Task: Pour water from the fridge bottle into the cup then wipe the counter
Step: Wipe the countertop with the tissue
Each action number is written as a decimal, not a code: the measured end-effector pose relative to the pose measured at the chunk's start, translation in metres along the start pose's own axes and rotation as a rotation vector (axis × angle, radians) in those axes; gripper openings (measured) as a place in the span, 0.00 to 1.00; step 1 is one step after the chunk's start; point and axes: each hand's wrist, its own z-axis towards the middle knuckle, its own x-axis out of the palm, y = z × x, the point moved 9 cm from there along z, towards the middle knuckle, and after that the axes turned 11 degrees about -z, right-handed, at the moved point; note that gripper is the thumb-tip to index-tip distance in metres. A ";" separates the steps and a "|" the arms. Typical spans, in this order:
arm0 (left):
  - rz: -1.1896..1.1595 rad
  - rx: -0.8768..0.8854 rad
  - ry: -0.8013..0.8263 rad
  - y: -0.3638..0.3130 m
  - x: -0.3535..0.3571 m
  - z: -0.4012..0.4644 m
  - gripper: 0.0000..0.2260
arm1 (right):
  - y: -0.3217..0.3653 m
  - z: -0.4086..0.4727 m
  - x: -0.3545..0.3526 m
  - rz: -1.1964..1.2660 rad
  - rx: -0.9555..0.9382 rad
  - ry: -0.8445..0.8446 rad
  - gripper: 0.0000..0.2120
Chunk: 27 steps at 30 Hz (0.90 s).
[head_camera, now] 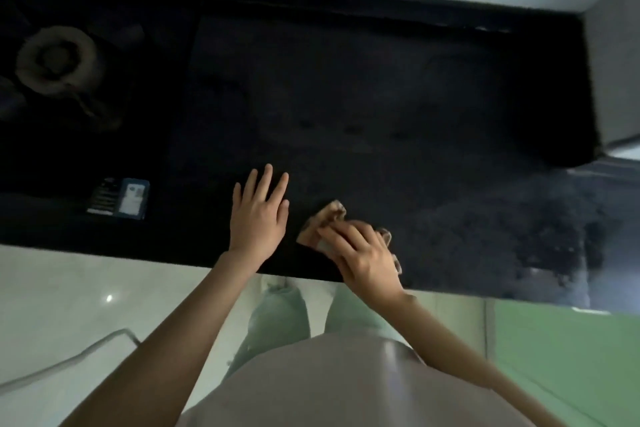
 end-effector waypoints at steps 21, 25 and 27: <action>0.056 0.232 0.027 0.024 -0.018 -0.038 0.22 | 0.045 -0.033 0.010 -0.093 0.401 -0.125 0.16; 0.052 0.190 0.031 0.058 -0.017 -0.065 0.21 | 0.039 -0.031 0.013 -0.076 0.346 -0.078 0.17; 0.048 0.189 0.061 0.065 -0.014 -0.074 0.23 | 0.003 -0.022 0.009 -0.109 0.364 -0.051 0.18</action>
